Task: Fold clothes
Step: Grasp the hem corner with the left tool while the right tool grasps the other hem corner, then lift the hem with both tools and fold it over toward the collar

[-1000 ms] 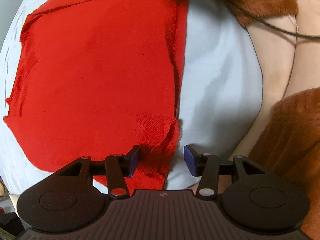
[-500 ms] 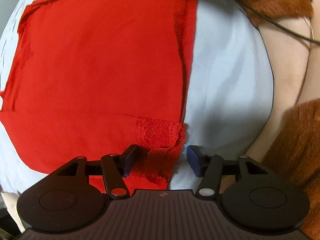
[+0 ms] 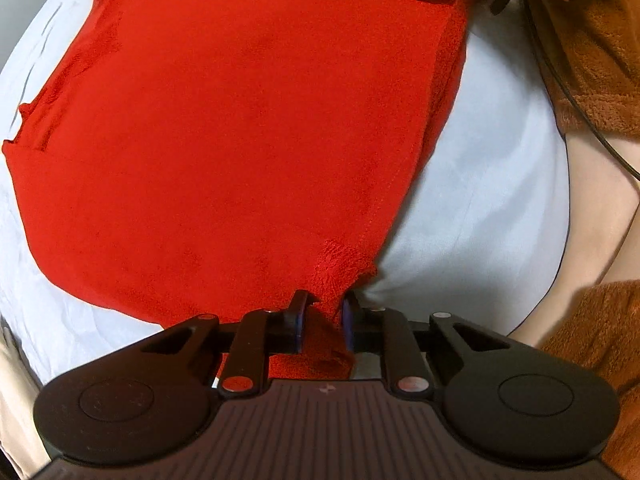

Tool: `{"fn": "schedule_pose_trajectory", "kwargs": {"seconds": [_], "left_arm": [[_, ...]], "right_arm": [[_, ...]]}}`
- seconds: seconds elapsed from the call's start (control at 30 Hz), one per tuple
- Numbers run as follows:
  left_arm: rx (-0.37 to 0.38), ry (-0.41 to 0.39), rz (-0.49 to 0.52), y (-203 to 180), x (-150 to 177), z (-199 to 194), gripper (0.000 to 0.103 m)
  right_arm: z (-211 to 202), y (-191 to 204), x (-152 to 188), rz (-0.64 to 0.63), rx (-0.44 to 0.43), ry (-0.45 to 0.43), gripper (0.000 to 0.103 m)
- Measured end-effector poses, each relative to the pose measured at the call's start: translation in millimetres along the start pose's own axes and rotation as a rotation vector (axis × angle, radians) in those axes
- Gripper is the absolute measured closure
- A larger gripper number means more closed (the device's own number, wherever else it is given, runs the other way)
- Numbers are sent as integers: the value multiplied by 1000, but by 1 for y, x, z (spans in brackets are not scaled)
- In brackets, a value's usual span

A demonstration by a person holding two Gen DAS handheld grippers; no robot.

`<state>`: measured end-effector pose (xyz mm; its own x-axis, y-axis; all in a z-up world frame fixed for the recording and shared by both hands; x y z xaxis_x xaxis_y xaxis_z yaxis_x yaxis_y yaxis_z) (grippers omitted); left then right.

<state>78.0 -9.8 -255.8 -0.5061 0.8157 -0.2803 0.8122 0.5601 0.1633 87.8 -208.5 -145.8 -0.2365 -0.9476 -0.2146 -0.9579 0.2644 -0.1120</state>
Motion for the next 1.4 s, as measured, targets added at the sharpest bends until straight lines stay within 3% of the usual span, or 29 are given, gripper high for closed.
{"fn": "schedule_pose_trajectory", "kwargs": {"seconds": [0.2,0.3,0.4,0.47,0.53,0.63,0.8,0.93,1.0,1.13,1.23,1.3,1.4], "left_arm": [[0,-2,-37,-1,-1,-3,89],[-21,-12,-15,6,-5,-11,77],[-41,-4,22,2,0,-15,64],[-43,2,44,5,8,-18,64],[-47,6,60,23,6,-16,61],[-65,23,99,26,4,-10,55],[-74,34,102,28,11,-9,54],[-65,17,125,22,14,-15,54],[-72,24,107,21,15,-16,53],[-96,22,108,21,14,-15,53],[-93,3,99,20,17,-19,57],[-89,-15,112,26,12,-13,70],[-110,-40,125,32,10,-14,90]], "right_arm": [[17,-3,4,12,-4,20,44],[24,-6,2,19,15,21,47],[25,-14,-3,55,38,20,64],[25,-18,-6,67,54,11,82],[25,-21,-9,75,64,2,86],[28,-21,-11,56,63,-8,88],[32,-13,-14,-94,79,-45,88],[34,-15,-16,-35,59,-57,88],[10,-60,12,-34,52,-59,88],[7,-71,15,-55,70,-46,87],[8,-76,14,-69,73,-42,87],[9,-82,13,-70,71,-43,87],[8,-43,18,-63,72,-55,88]]}}
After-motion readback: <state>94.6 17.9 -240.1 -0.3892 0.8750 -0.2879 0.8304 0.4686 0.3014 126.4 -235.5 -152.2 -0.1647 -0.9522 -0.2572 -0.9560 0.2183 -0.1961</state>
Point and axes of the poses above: each gripper's, at about its wrist camera, not at the fingertips, and z roughly the way its jaws point, y to its left, x to its underside, the point moved 10 cm from there along z, roughly the way its jaws point, and after that the axes turned 12 degrees about -y, right-handed, at the moved point
